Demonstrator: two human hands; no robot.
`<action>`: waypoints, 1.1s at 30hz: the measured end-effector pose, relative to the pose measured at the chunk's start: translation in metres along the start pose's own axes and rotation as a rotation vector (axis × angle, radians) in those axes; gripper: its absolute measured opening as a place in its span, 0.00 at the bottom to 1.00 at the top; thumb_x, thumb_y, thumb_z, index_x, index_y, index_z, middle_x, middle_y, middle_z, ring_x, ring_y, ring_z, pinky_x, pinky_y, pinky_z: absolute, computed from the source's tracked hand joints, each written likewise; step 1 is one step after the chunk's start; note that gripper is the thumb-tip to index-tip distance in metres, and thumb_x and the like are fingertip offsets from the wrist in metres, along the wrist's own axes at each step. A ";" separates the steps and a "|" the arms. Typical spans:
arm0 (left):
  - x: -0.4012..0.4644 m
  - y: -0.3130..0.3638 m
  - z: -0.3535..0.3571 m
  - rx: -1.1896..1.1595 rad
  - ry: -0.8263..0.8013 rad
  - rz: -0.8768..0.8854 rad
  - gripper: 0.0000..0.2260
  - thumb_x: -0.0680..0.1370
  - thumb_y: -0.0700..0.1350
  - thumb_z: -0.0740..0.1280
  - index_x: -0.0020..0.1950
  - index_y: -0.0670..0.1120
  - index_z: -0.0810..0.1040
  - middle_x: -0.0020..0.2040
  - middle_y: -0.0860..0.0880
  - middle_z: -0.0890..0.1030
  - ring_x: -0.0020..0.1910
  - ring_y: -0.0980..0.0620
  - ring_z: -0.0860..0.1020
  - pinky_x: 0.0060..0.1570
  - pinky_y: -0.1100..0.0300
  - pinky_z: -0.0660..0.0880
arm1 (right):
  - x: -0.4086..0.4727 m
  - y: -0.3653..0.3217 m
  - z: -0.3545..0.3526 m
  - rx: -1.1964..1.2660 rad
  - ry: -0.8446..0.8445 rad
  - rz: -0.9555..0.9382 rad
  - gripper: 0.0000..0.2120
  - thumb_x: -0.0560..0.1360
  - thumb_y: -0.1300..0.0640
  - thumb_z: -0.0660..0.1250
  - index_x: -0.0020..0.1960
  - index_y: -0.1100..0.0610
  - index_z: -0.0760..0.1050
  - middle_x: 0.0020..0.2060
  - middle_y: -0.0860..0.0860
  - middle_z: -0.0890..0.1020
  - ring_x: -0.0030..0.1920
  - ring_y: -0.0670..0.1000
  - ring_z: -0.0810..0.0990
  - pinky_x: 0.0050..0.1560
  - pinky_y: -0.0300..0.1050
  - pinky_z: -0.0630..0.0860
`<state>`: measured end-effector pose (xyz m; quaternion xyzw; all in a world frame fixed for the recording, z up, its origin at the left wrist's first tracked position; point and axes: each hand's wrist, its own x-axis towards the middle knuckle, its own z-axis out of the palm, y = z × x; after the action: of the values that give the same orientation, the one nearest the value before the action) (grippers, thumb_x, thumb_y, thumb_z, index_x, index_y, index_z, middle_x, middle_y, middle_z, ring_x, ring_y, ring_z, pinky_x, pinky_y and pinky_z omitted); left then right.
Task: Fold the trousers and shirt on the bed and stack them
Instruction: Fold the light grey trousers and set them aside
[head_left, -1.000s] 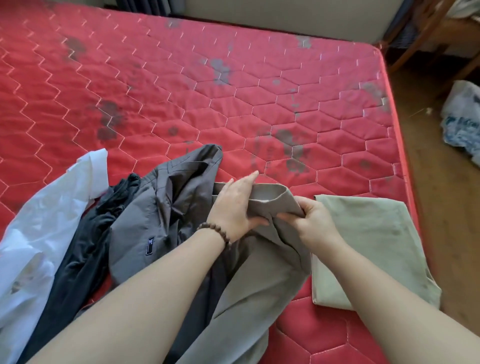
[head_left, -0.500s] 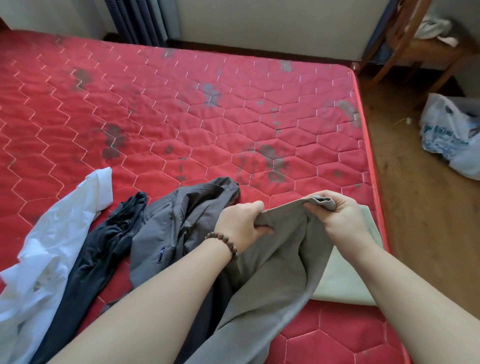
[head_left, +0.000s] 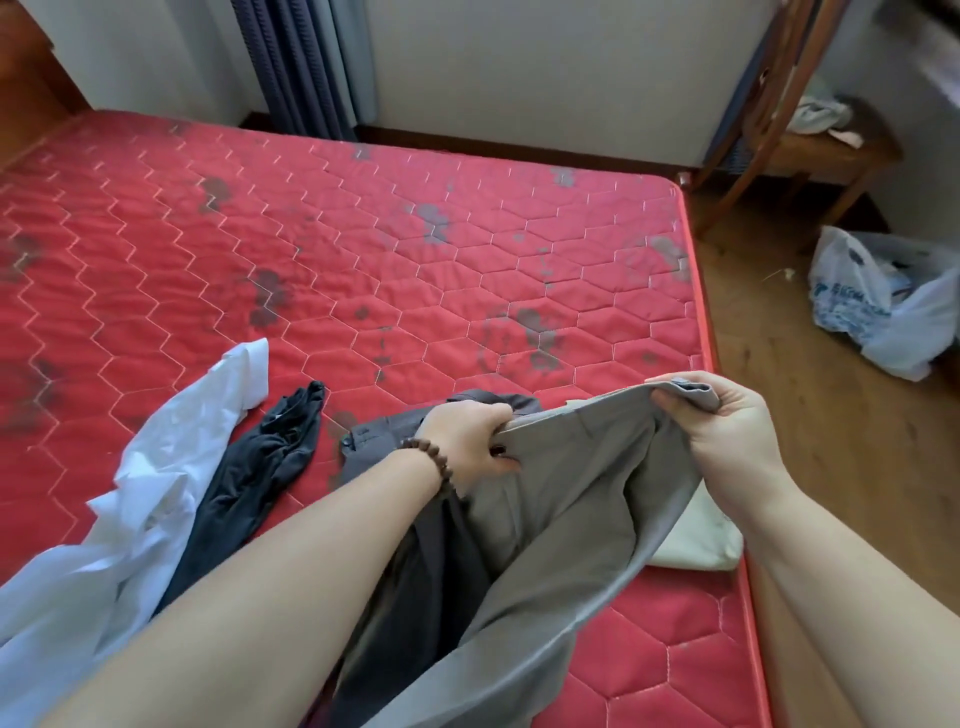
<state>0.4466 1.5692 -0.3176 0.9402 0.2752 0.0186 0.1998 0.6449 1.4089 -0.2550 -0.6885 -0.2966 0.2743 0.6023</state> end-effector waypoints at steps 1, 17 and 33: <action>-0.005 0.000 -0.012 0.063 0.020 0.007 0.14 0.70 0.55 0.69 0.41 0.49 0.67 0.36 0.53 0.73 0.39 0.47 0.74 0.35 0.58 0.60 | -0.005 -0.010 0.001 0.010 0.015 -0.012 0.02 0.73 0.68 0.69 0.45 0.65 0.80 0.36 0.51 0.82 0.38 0.46 0.79 0.42 0.36 0.76; -0.203 0.007 -0.331 0.503 0.618 -0.135 0.15 0.72 0.60 0.67 0.52 0.52 0.79 0.45 0.49 0.82 0.50 0.46 0.77 0.50 0.52 0.63 | -0.090 -0.283 0.092 0.100 0.108 -0.480 0.04 0.71 0.63 0.71 0.39 0.56 0.79 0.36 0.55 0.77 0.39 0.50 0.72 0.44 0.47 0.71; -0.171 -0.012 -0.433 0.382 0.787 -0.262 0.14 0.79 0.54 0.60 0.53 0.44 0.67 0.40 0.41 0.81 0.42 0.39 0.79 0.38 0.51 0.69 | 0.019 -0.409 0.107 -0.079 0.195 -0.591 0.03 0.70 0.57 0.73 0.40 0.51 0.80 0.35 0.46 0.79 0.38 0.46 0.74 0.45 0.43 0.72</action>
<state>0.2328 1.6470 0.0885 0.8389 0.4451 0.2981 -0.0964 0.5476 1.5348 0.1373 -0.6185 -0.4350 0.0084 0.6544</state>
